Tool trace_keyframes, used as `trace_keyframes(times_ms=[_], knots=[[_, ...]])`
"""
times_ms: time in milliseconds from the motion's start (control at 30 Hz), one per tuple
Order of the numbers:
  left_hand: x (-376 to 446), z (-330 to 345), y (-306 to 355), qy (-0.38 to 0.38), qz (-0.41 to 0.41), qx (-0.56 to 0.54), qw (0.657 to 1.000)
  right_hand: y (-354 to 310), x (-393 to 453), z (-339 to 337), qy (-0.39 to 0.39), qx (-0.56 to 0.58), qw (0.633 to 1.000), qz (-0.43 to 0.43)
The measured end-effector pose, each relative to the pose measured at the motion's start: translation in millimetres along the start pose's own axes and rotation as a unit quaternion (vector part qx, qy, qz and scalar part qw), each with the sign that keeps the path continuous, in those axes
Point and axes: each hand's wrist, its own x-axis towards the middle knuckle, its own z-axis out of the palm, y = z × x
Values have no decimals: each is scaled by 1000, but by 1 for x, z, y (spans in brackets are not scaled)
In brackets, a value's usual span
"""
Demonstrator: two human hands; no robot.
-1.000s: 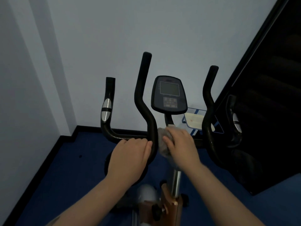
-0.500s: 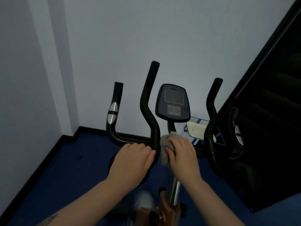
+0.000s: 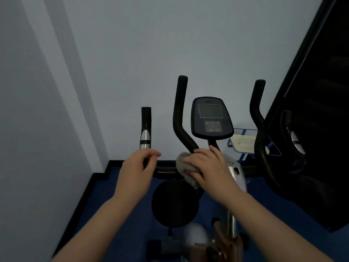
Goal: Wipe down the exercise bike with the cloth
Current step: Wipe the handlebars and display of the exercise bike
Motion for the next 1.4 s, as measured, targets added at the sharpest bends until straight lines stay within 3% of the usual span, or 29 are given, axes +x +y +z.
trace_keyframes(times_ms=[133, 300, 467, 700, 800, 900, 1033, 1167, 1400], knots=[[0, -5, -20, -16, 6, -18, 1000, 7, 5, -1, -32, -44, 998, -18], [15, -14, -33, 10, 32, -41, 999, -18, 41, 8, -88, -19, 996, -10], [28, -26, -41, -26, 67, -76, 995, -1, 44, -11, -164, -114, 979, -37], [50, -26, -50, -66, 105, -78, 989, -40, 65, 23, -148, -35, 987, 49], [56, -32, -59, -110, 132, -90, 981, -31, 57, 7, -178, -80, 976, 100], [65, -39, -71, -140, 165, -93, 972, -46, 55, 11, -132, -92, 978, 134], [76, -42, -76, -197, 204, -60, 957, -73, 69, 30, -142, 52, 970, 192], [96, -52, -80, -275, 223, -67, 933, -70, 52, 15, -140, 45, 956, 253], [113, -46, -85, -279, 263, -67, 921, -109, 66, 47, -67, 36, 951, 301]])
